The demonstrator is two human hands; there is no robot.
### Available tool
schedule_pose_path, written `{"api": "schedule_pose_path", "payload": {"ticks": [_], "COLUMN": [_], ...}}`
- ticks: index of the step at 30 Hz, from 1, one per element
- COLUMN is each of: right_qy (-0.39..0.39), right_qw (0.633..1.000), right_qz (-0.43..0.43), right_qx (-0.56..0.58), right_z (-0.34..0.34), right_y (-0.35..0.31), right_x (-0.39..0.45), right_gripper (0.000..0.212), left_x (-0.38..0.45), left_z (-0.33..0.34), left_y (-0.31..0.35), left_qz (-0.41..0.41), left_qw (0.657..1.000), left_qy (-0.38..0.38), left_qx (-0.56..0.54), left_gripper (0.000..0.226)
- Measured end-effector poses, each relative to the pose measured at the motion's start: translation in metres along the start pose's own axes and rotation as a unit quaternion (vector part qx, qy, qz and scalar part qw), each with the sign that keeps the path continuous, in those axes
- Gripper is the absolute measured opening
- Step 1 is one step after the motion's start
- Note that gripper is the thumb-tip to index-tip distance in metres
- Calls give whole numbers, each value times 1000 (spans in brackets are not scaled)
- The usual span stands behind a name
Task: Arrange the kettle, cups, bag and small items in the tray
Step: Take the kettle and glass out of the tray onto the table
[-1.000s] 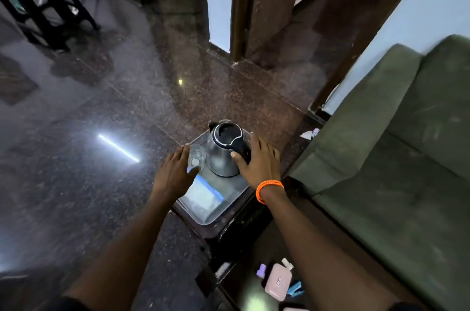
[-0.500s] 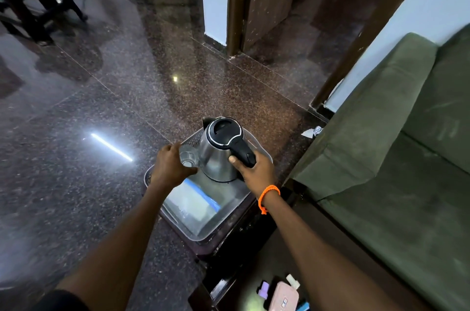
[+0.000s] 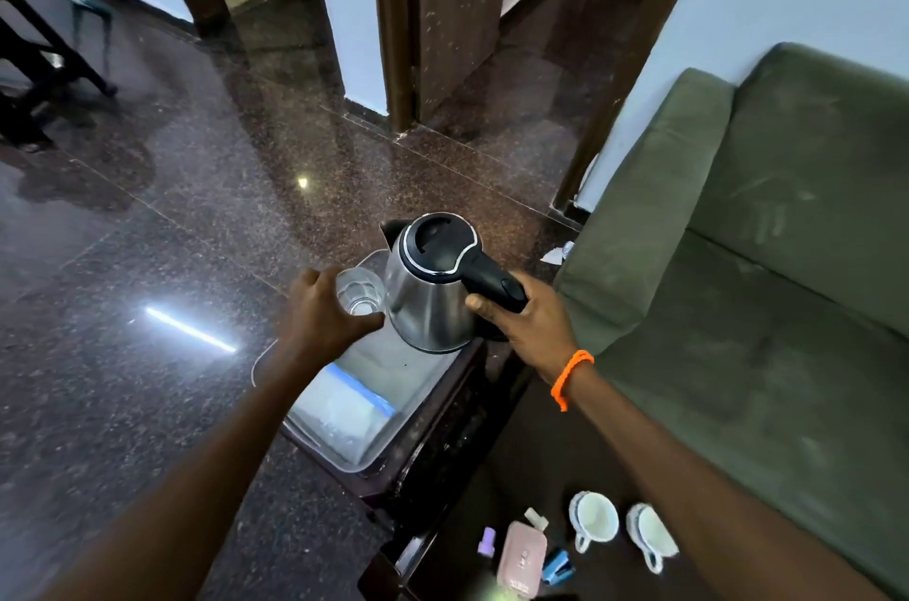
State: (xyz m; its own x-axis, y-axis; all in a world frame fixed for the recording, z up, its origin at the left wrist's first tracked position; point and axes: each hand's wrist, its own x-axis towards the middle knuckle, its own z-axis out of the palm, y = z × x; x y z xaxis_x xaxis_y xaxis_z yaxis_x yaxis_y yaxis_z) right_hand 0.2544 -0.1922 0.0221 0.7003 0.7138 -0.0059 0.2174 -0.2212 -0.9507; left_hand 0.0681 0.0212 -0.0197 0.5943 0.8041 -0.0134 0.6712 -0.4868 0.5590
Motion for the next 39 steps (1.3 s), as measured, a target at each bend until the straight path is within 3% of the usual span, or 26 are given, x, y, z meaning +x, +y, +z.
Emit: {"api": "schedule_pose_path", "payload": {"ticks": [3, 6, 11, 15, 20, 23, 30, 39], "right_qy": [8, 33, 52, 75, 112, 120, 136, 97], "right_qw": [1000, 998, 995, 993, 979, 972, 959, 946], "right_qz": [-12, -21, 6, 65, 133, 172, 222, 236], "right_qx": [-16, -54, -88, -60, -108, -103, -114, -199], "right_z": [-50, -104, -192, -255, -316, -345, -397, -430], "right_y": [-20, -28, -16, 25, 79, 106, 159, 194], "right_x": [-22, -52, -126, -201, -297, -351, -442, -474], "right_gripper": [31, 17, 23, 37, 46, 56, 37, 30], "left_x": [-16, -42, -100, -154, -222, -259, -336, -381], "left_z": [1, 13, 57, 109, 183, 228, 328, 402], "left_y": [42, 84, 146, 192, 238, 259, 294, 299], "left_qz": [38, 68, 120, 162, 189, 212, 239, 261], "left_qw": [999, 997, 987, 976, 957, 940, 908, 884], "left_qy": [-12, -36, -107, -146, -216, -263, -341, -388], "left_qx": [-13, -25, -21, -27, -28, -46, -38, 17], "left_gripper": [90, 96, 85, 83, 79, 82, 92, 105]}}
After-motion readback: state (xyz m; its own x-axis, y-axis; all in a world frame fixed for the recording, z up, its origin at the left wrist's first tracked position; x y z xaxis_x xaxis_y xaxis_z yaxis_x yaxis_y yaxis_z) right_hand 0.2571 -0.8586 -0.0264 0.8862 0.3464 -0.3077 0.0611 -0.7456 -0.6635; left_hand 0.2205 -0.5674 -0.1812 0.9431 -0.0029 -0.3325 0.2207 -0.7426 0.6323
